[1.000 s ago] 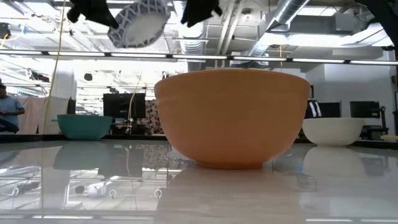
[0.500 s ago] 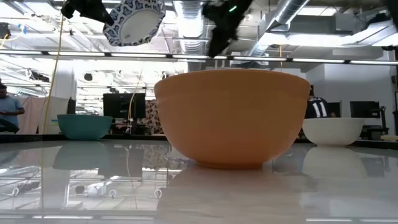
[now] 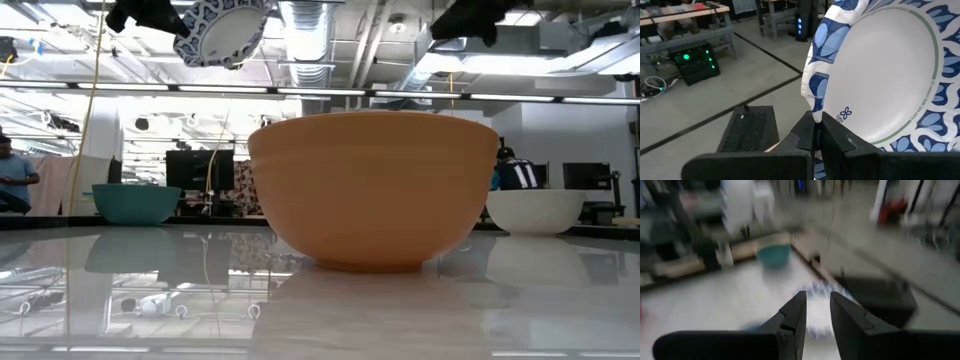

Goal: Nest bowls inside each other
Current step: Stack the bottom white patterned bowl on top of the other top white patterned bowls

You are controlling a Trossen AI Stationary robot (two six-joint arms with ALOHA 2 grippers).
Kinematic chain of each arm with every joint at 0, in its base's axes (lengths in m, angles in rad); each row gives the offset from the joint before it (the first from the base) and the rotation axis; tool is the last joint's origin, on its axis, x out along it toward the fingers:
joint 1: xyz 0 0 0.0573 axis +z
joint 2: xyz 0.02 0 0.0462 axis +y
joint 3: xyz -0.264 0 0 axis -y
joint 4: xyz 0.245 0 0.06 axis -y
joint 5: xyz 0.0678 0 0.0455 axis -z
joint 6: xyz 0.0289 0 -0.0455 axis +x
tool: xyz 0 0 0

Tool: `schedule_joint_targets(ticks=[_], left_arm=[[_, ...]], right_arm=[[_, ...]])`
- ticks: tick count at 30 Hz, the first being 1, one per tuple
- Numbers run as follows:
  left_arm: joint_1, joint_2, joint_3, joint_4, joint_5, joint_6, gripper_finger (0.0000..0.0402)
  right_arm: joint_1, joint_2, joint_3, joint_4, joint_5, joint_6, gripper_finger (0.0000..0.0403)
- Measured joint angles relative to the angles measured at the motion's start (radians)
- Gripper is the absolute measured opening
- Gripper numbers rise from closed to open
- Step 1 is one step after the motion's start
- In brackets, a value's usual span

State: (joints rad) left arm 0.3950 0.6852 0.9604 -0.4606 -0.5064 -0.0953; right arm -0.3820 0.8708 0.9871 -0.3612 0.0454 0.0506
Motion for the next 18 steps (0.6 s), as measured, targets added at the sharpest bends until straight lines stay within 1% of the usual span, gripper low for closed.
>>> schedule_joint_targets(ticks=[3, 6, 7, 9, 12, 13, 15, 18], left_arm=[[0.0, 0.038, 0.0, 0.047, 0.002, -0.024, 0.0], [0.0, 0.094, 0.0, 0.096, 0.002, -0.03, 0.0], [0.0, 0.114, 0.0, 0.111, 0.002, -0.024, 0.0], [-0.002, 0.157, 0.0, 0.162, 0.003, -0.014, 0.0], [-0.001, 0.228, 0.0, 0.245, 0.003, 0.016, 0.0], [-0.001, 0.25, 0.0, 0.278, 0.004, 0.026, 0.0], [-0.001, 0.286, 0.0, 0.331, 0.013, 0.043, 0.0], [-0.001, 0.333, 0.0, 0.376, 0.043, 0.058, 0.0]], right_arm=[[0.033, -0.056, -0.172, 0.271, 0.001, -0.003, 0.0108], [0.066, -0.048, -0.273, 0.477, 0.001, -0.043, 0.0108], [0.077, -0.036, -0.29, 0.529, 0.0, -0.058, 0.0108], [0.102, 0.005, -0.31, 0.559, 0.008, -0.104, 0.0108], [0.128, 0.081, -0.305, 0.665, 0.067, -0.125, 0.0108], [0.135, 0.109, -0.304, 0.699, 0.07, -0.153, 0.0111], [0.147, 0.167, -0.304, 0.773, 0.071, -0.211, 0.0122], [0.157, 0.25, -0.306, 0.887, 0.091, -0.225, 0.0158]])
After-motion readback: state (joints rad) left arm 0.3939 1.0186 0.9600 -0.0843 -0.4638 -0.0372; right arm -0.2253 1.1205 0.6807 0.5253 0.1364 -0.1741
